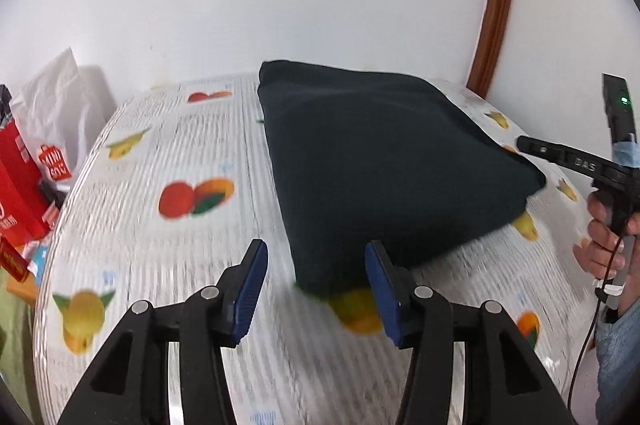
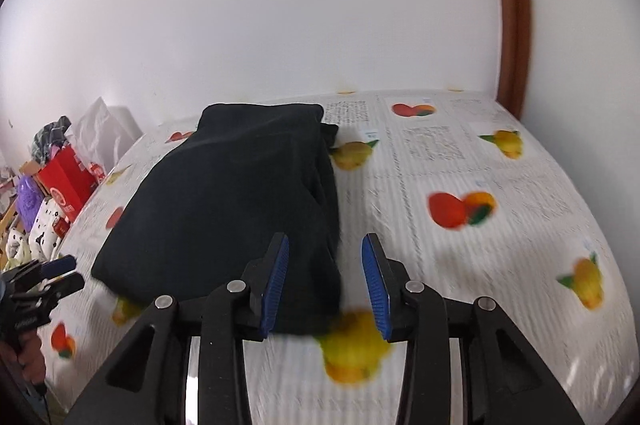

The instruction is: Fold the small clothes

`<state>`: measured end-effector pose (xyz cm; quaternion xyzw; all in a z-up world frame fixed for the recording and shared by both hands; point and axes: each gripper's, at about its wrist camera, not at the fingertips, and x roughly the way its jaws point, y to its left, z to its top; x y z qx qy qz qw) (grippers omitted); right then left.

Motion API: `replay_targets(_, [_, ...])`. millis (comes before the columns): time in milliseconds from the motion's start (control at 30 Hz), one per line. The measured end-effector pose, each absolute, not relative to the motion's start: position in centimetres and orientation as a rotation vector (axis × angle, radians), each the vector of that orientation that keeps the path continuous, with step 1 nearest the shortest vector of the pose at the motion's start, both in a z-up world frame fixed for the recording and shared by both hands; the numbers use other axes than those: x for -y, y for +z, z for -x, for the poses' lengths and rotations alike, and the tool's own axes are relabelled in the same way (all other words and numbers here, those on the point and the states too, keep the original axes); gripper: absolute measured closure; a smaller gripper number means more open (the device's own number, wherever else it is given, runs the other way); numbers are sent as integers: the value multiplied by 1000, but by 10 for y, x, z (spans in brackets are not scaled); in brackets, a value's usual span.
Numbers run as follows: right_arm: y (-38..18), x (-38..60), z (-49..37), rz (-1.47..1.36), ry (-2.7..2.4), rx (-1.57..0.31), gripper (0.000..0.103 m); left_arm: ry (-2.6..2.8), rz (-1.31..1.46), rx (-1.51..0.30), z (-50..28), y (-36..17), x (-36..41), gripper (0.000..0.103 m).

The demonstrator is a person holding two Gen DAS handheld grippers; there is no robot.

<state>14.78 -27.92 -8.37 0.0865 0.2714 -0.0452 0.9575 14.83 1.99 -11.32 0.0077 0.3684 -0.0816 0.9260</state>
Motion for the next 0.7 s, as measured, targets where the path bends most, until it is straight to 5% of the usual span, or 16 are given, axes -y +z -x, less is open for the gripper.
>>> replay_targets(267, [-101,295,-219,-333,-60,-631,66,-176,-24,-826,-189,-134,-16,54])
replay_targets(300, [-103,297,-224,-358,-55,-632,74,-176,-28,-828,-191,-136,-15,54])
replay_targets(333, [-104,297,-227,-368,-36,-639,94,-175,-33,-828,-191,-137,-14,54])
replay_targets(367, [-105,296,-229,-362,-1,-641,96,-175,-40,-825,-192,-138,-13,53])
replay_targets(700, [-97,306,-203,-395,-51,-570,94,-176,-20,-826,-190,-139,-15,52])
